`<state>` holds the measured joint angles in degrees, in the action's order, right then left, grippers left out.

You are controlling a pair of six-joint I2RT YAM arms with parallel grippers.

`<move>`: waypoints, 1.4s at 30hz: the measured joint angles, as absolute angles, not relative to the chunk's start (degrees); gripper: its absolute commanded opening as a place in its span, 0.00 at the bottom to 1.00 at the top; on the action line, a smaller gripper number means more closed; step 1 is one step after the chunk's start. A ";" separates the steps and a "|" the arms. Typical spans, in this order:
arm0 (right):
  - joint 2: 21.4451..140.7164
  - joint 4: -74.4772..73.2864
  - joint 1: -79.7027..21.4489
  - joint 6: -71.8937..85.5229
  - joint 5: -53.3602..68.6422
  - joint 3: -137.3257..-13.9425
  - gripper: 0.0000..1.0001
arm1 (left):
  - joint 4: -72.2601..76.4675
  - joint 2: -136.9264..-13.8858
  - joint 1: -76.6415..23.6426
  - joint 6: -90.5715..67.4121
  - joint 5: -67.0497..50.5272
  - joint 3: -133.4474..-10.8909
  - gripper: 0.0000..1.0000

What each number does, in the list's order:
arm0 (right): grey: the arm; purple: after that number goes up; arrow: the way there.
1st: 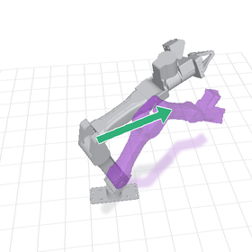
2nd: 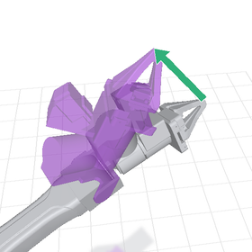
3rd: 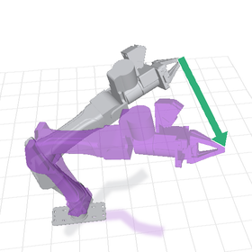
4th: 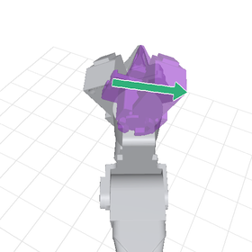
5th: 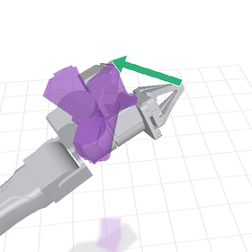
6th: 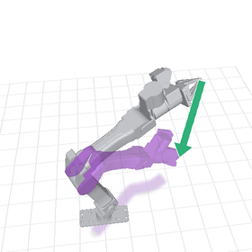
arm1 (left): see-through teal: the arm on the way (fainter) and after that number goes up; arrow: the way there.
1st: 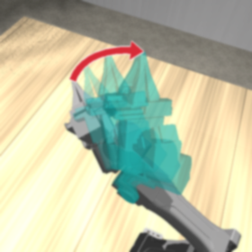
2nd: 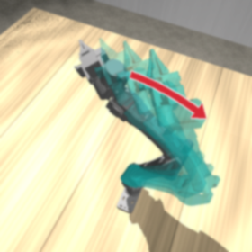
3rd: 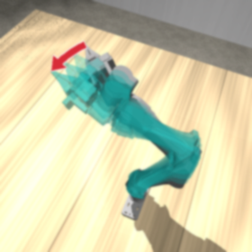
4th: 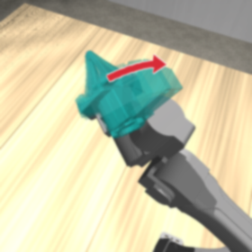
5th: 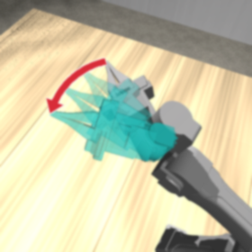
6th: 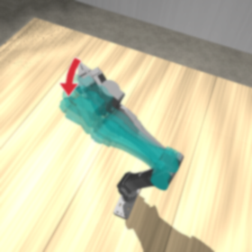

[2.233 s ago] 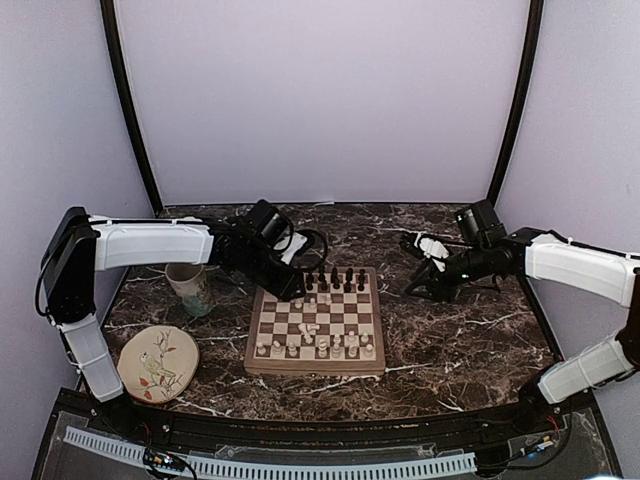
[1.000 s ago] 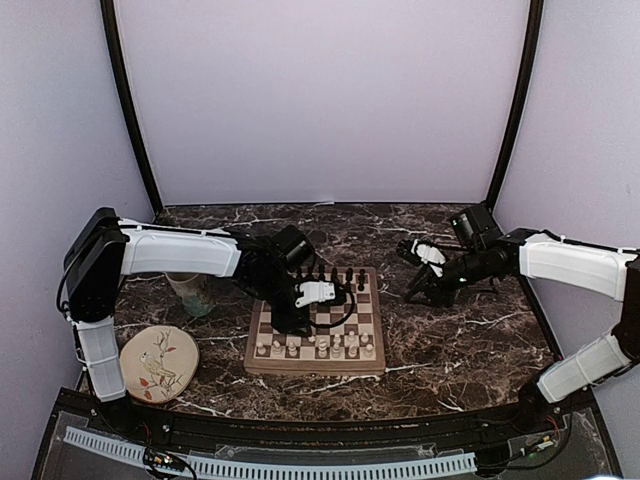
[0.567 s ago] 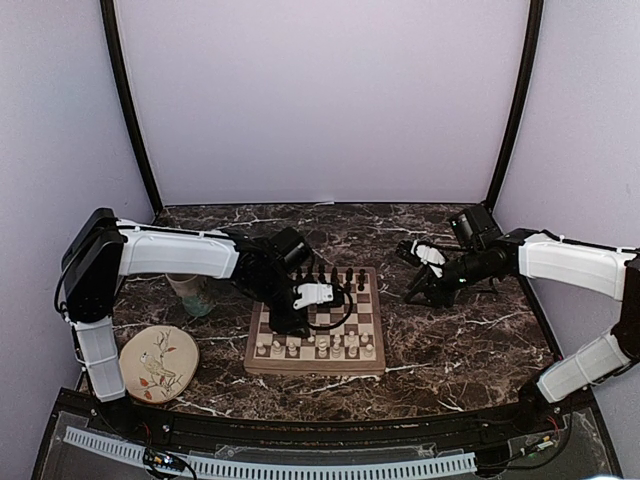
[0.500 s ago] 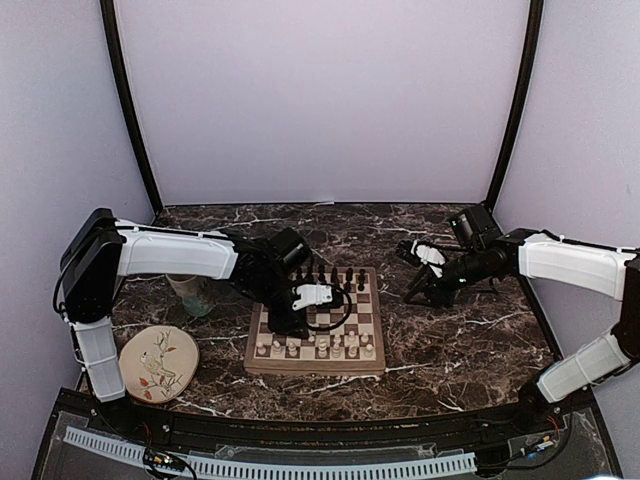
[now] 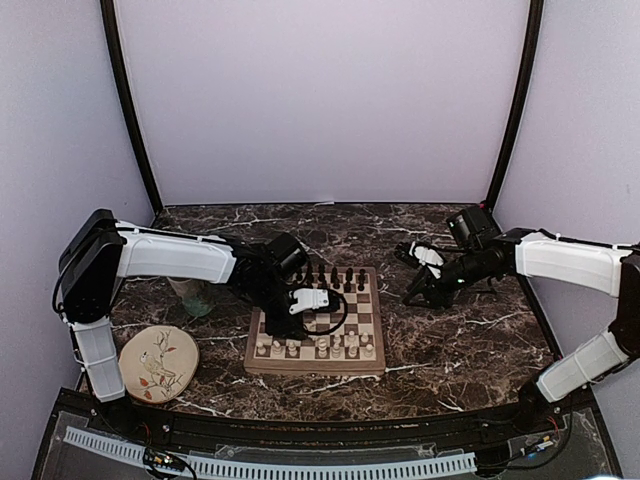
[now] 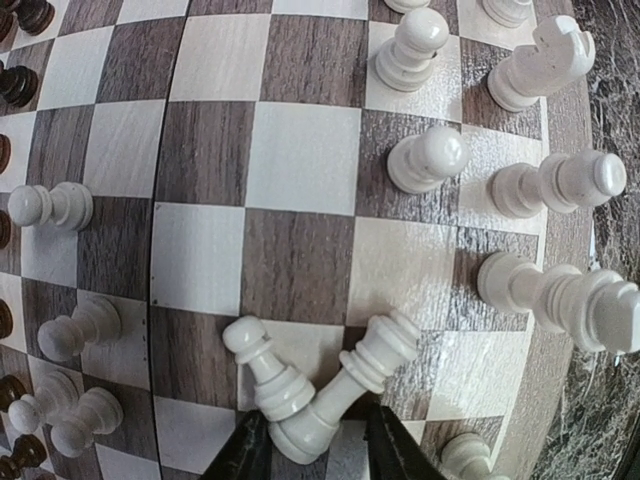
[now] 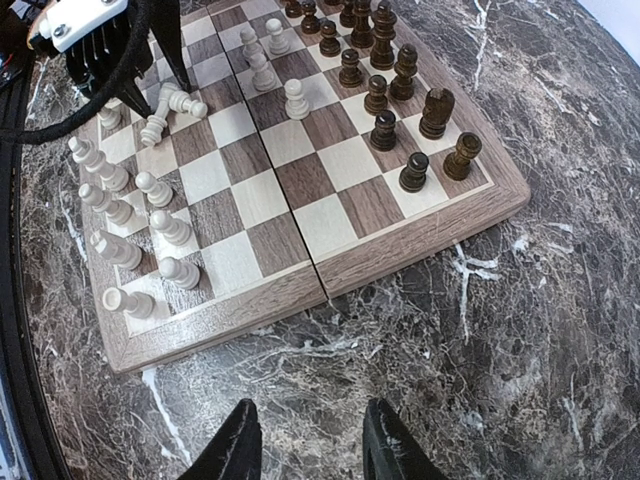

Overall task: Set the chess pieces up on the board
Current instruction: Pick up the chess pile from the chessboard, then pass from the left arm to the right

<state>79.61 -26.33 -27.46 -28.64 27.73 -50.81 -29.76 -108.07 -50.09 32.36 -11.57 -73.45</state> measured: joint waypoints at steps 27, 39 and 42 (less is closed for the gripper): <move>102.94 -40.51 -28.86 -20.73 49.01 -80.75 0.32 | -15.92 -96.84 -48.90 32.77 -13.30 -62.59 0.20; 110.65 -46.59 -35.20 -16.25 57.58 -85.73 0.35 | -6.76 -96.18 -46.63 25.91 -14.20 -59.81 0.19; 111.61 -46.76 -35.66 -14.22 58.13 -87.29 0.35 | -3.40 -96.12 -45.69 21.58 -14.55 -58.70 0.19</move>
<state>111.61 -46.76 -35.66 -14.22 58.13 -87.29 -3.40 -96.12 -45.69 21.58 -14.55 -58.70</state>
